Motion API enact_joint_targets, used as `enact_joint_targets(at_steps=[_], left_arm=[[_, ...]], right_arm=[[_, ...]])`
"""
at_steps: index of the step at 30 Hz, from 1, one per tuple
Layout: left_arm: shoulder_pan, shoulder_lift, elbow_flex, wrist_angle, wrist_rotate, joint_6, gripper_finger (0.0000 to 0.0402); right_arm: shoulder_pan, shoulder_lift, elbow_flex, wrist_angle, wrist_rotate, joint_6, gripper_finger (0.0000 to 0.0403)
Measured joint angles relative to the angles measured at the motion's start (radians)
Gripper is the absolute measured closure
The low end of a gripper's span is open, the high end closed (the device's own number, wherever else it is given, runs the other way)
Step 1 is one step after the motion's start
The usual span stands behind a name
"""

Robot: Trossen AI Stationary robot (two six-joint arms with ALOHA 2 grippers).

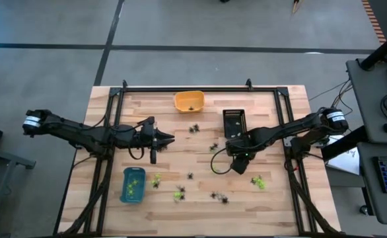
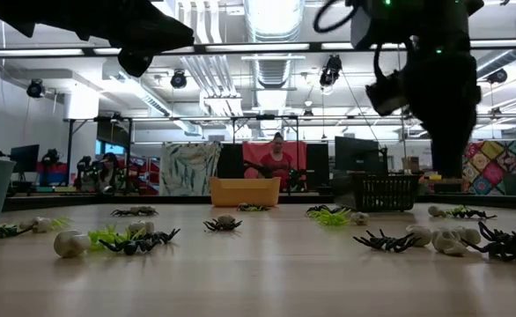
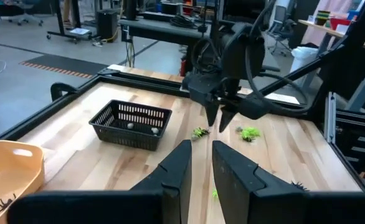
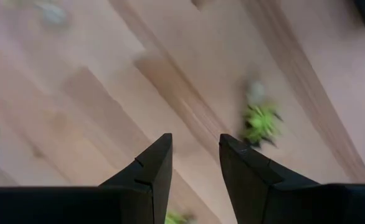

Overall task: Sort Halloween decoration
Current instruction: Put the black spider toy into the yellow bin

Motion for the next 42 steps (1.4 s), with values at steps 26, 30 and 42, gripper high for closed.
enact_joint_targets(at_steps=[26, 30, 42], left_arm=[[0.000, 0.000, 0.000, -0.003, 0.000, 0.008, 0.0354], [0.000, 0.001, -0.001, -0.002, -0.001, 0.009, 0.0354], [0.000, 0.002, -0.001, 0.000, -0.001, 0.026, 0.0354]], right_arm=[[0.000, 0.033, -0.022, -0.095, 0.069, 0.098, 0.0280], [0.000, 0.058, -0.034, -0.091, 0.069, 0.099, 0.0280], [0.000, 0.173, -0.039, -0.076, 0.061, 0.083, 0.0280]])
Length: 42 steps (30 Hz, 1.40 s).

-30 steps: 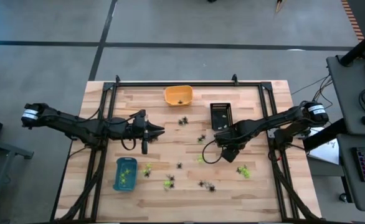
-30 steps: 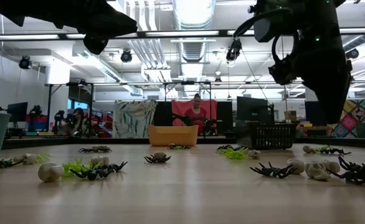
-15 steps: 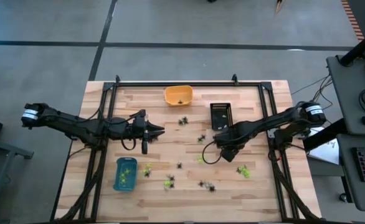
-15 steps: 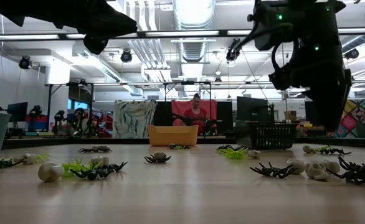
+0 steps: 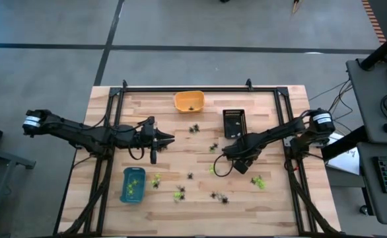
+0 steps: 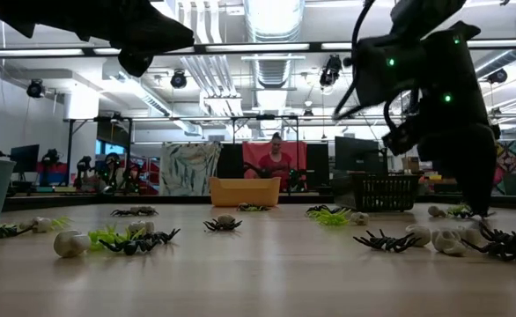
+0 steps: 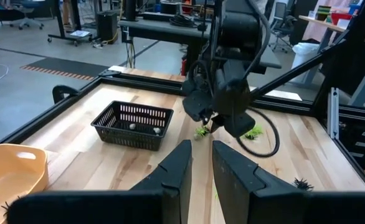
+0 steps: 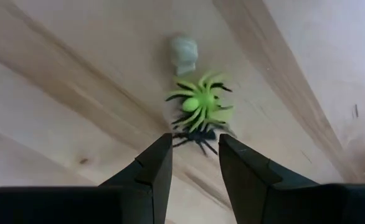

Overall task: Sort Halloween decoration
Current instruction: Put the black spider toy into the yellow bin

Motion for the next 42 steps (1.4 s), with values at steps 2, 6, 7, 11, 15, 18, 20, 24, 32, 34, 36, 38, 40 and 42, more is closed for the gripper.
enact_joint_targets(at_steps=[2, 6, 7, 11, 15, 18, 20, 24, 32, 34, 36, 38, 40, 42], left_arm=[[0.000, 0.000, 0.000, 0.001, 0.000, 0.000, 0.0354], [0.000, 0.000, 0.000, 0.001, 0.000, 0.000, 0.0354], [0.000, 0.000, 0.000, 0.002, 0.000, 0.000, 0.0354], [0.000, 0.000, 0.000, 0.003, 0.000, 0.000, 0.0354], [0.000, 0.000, 0.000, 0.003, 0.000, 0.000, 0.0354], [0.000, 0.000, 0.000, 0.003, 0.000, 0.000, 0.0354], [0.000, 0.000, 0.000, 0.003, 0.000, 0.000, 0.0354], [0.000, 0.000, 0.000, 0.003, 0.000, 0.000, 0.0354], [0.000, 0.000, 0.000, 0.003, 0.000, 0.000, 0.0354], [0.000, 0.000, 0.000, 0.004, 0.000, 0.000, 0.0354], [0.000, 0.000, 0.000, 0.004, 0.000, 0.000, 0.0354], [0.000, 0.000, 0.000, 0.004, 0.000, 0.000, 0.0354], [0.000, 0.000, 0.000, 0.004, 0.000, 0.000, 0.0354], [0.000, 0.000, 0.000, 0.004, 0.000, 0.000, 0.0354]], right_arm=[[0.000, 0.022, 0.001, -0.001, 0.000, -0.014, 0.0280], [0.000, 0.045, 0.004, 0.000, -0.001, -0.038, 0.0292], [0.000, 0.046, 0.004, 0.002, -0.001, -0.039, 0.0299], [0.000, 0.040, 0.003, 0.005, -0.002, -0.046, 0.0338], [0.000, 0.023, -0.001, -0.002, 0.000, -0.046, 0.0379], [0.000, 0.008, -0.002, -0.007, 0.001, -0.046, 0.0392], [0.000, -0.008, -0.002, -0.020, 0.003, -0.046, 0.0394], [0.000, -0.041, -0.002, -0.039, 0.003, -0.055, 0.0394], [0.000, -0.175, -0.002, -0.025, 0.003, -0.116, 0.0394], [0.000, -0.216, -0.002, -0.002, 0.003, -0.141, 0.0394], [0.000, -0.260, -0.002, 0.048, 0.004, -0.163, 0.0394], [0.000, -0.306, -0.005, 0.113, 0.008, -0.192, 0.0394], [0.000, -0.344, -0.011, 0.194, 0.019, -0.228, 0.0394], [0.000, -0.376, -0.019, 0.273, 0.027, -0.270, 0.0394]])
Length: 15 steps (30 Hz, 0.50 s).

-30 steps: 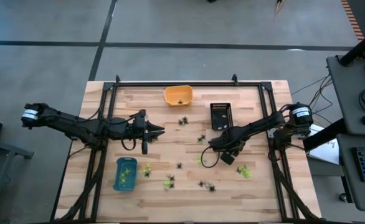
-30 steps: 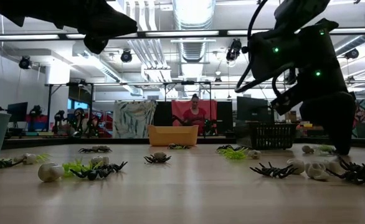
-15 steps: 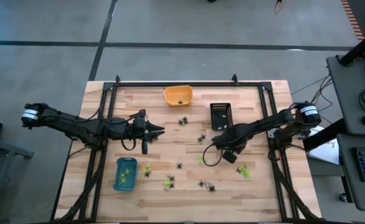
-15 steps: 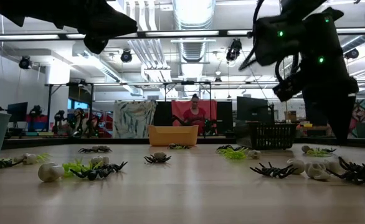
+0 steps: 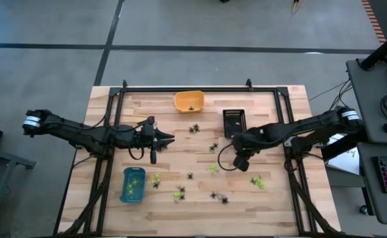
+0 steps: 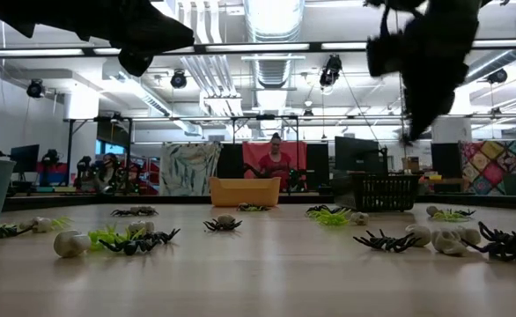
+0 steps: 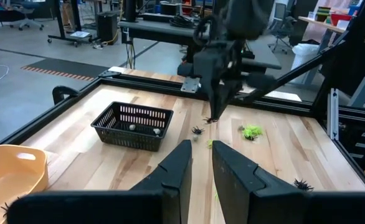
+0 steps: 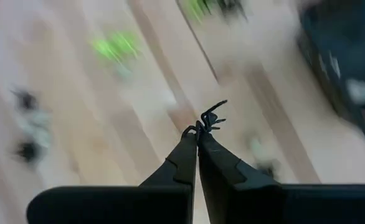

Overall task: Sort Halloween decoration
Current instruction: Put the black spider toy into the yellow bin

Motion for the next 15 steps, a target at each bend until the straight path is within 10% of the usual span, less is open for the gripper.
enact_joint_targets(at_steps=[15], left_arm=[[0.000, 0.000, 0.000, -0.010, 0.000, 0.008, 0.0354]], right_arm=[[-0.074, -0.031, -0.078, 0.679, -0.007, -0.408, 0.0394]])
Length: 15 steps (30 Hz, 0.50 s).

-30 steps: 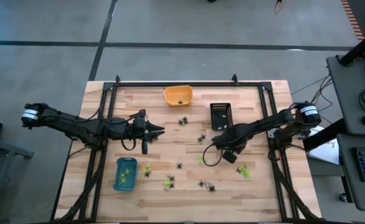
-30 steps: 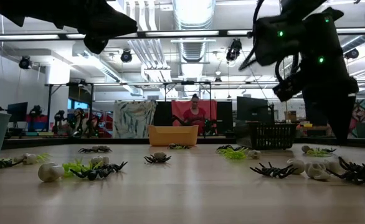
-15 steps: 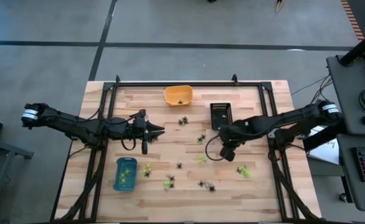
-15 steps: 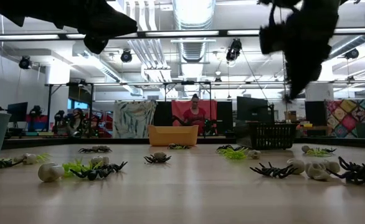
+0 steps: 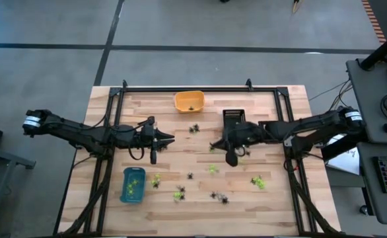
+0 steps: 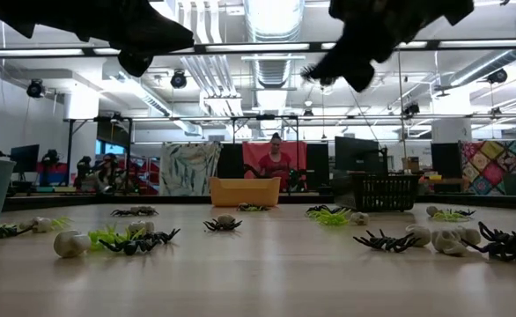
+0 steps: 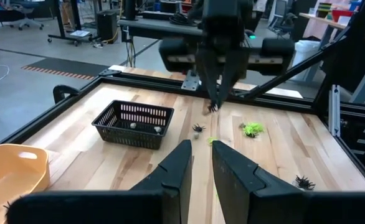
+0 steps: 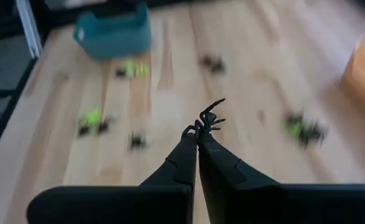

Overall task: Sort Halloween decoration
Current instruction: Put the black spider toy into the yellow bin

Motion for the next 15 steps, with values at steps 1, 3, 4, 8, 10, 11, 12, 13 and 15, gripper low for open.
enact_joint_targets(at_steps=[1, 3, 4, 8, 10, 11, 12, 13, 15], left_arm=[[0.000, 0.000, 0.000, -0.001, 0.000, 0.000, 0.0354], [0.000, 0.000, 0.000, -0.007, 0.000, 0.000, 0.0354], [0.000, 0.000, 0.000, -0.011, 0.000, 0.000, 0.0354], [0.000, -0.002, 0.000, -0.025, 0.000, 0.015, 0.0354], [0.000, -0.004, 0.000, -0.025, 0.000, 0.025, 0.0354], [0.000, -0.007, 0.000, -0.027, 0.000, 0.030, 0.0354], [0.000, -0.011, 0.000, -0.027, 0.000, 0.038, 0.0354], [0.000, -0.015, 0.000, -0.028, 0.000, 0.048, 0.0354], [0.000, -0.024, 0.000, -0.028, 0.000, 0.073, 0.0354]], right_arm=[[-0.010, 0.000, 0.000, 0.030, -0.008, -0.023, 0.0394], [-0.035, 0.000, 0.000, 0.081, -0.045, -0.064, 0.0394], [-0.049, 0.000, 0.000, 0.109, -0.065, -0.080, 0.0394], [-0.109, 0.000, 0.000, 0.191, -0.125, -0.122, 0.0394], [-0.142, 0.000, 0.000, 0.213, -0.133, -0.134, 0.0394], [-0.158, 0.000, 0.000, 0.220, -0.133, -0.138, 0.0394], [-0.174, 0.000, 0.000, 0.227, -0.133, -0.140, 0.0394], [-0.190, 0.000, 0.000, 0.234, -0.133, -0.144, 0.0394], [-0.222, 0.003, 0.000, 0.251, -0.133, -0.147, 0.0394]])
